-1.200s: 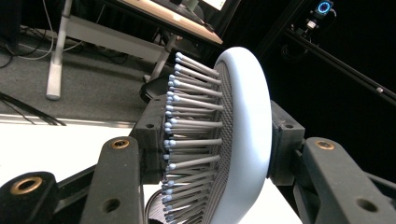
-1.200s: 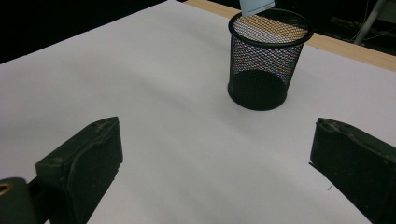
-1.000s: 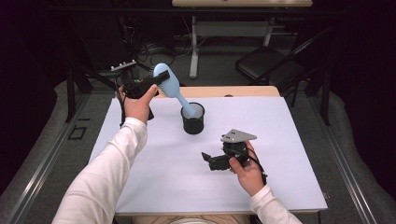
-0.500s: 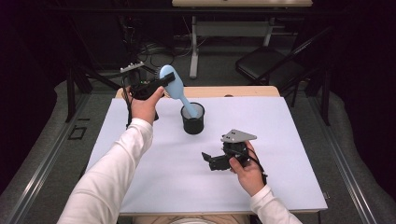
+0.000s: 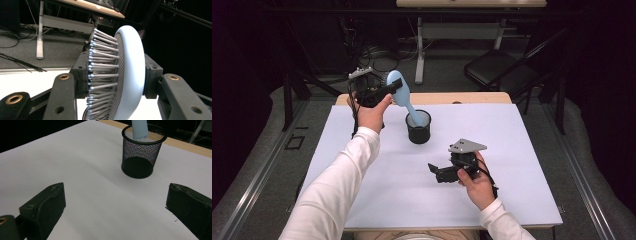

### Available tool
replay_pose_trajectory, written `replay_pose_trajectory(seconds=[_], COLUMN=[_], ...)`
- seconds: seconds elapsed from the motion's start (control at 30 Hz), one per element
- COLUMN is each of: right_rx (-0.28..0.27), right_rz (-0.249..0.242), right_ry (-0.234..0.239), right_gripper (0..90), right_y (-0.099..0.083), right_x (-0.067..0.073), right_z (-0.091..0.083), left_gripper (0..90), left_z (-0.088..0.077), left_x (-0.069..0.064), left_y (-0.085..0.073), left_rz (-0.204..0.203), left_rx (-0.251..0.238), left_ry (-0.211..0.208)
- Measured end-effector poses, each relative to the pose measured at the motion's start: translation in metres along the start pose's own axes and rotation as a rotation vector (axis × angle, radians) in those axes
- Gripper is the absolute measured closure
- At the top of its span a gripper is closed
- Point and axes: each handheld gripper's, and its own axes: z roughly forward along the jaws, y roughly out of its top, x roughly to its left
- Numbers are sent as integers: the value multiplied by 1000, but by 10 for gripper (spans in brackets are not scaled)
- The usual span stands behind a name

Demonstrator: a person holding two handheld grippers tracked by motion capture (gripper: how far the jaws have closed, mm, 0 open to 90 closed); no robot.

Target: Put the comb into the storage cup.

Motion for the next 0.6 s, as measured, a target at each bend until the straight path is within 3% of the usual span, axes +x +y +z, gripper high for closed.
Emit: replay_pose_trajectory(seconds=[0.6], right_rx=[2], right_rz=[-2], right_ry=[-1], right_gripper=[20], right_y=[-1], right_x=[0], right_z=[1], left_gripper=[513], left_z=[12], left_x=[-4], left_y=[-6], left_rz=[43], left_rx=[16], left_ry=[35])
